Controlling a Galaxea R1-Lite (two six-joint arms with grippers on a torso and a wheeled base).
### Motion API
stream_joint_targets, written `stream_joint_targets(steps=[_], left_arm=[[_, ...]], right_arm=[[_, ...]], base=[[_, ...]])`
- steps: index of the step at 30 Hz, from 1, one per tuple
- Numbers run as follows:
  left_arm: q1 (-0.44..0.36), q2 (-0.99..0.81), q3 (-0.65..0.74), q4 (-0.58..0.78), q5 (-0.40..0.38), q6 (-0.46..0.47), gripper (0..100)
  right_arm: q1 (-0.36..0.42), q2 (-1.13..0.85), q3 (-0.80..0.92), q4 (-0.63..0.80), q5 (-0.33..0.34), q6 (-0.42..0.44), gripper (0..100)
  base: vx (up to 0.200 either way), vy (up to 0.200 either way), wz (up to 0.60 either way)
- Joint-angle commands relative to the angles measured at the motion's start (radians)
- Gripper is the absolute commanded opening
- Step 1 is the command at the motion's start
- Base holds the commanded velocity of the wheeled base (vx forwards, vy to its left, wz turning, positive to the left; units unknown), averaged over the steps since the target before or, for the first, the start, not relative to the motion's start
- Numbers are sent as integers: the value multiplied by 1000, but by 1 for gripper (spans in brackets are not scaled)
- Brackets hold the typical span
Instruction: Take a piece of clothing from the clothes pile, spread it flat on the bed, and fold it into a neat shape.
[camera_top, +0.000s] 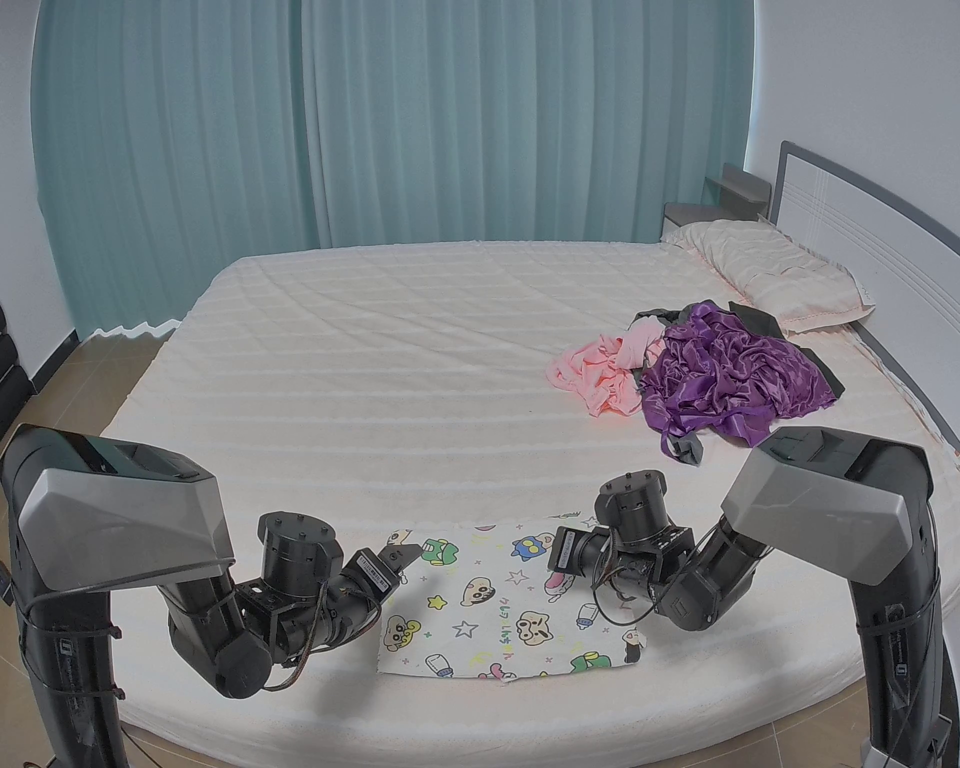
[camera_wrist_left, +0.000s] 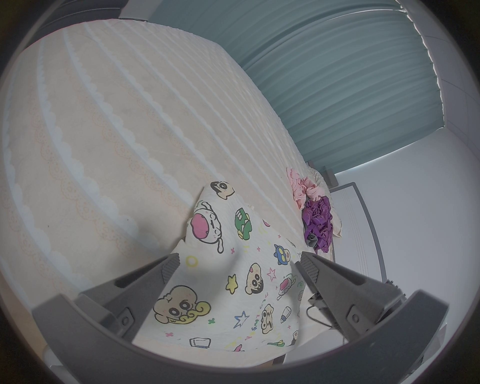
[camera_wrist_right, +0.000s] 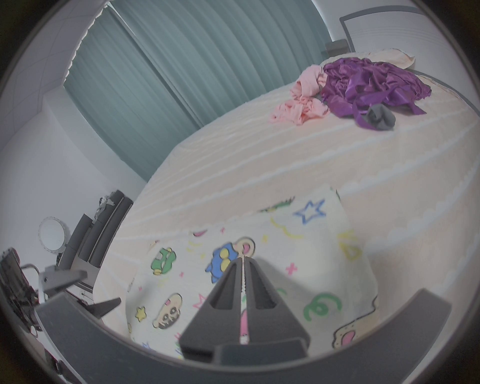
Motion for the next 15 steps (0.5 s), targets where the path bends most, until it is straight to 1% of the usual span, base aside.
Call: stream_joint_targets(steps=[1,2,4,11,15], left_arm=[[0,1,0,0,0,-1,100],[0,1,0,0,0,-1,100],[1,1,0,0,0,-1,100],[1,1,0,0,0,1,100],[1,1,0,0,0,1,100]], right_arm=[[16,42,12,4,-1,1,0],[16,42,12,4,-1,1,0],[-14,73,15,3,-9,4,0],[-85,67,15,-11,-20,21,0],[-139,48,17,-22,-43,22,0]], base=[[0,0,0],[0,0,0],[0,0,0],[0,0,0],[0,0,0]])
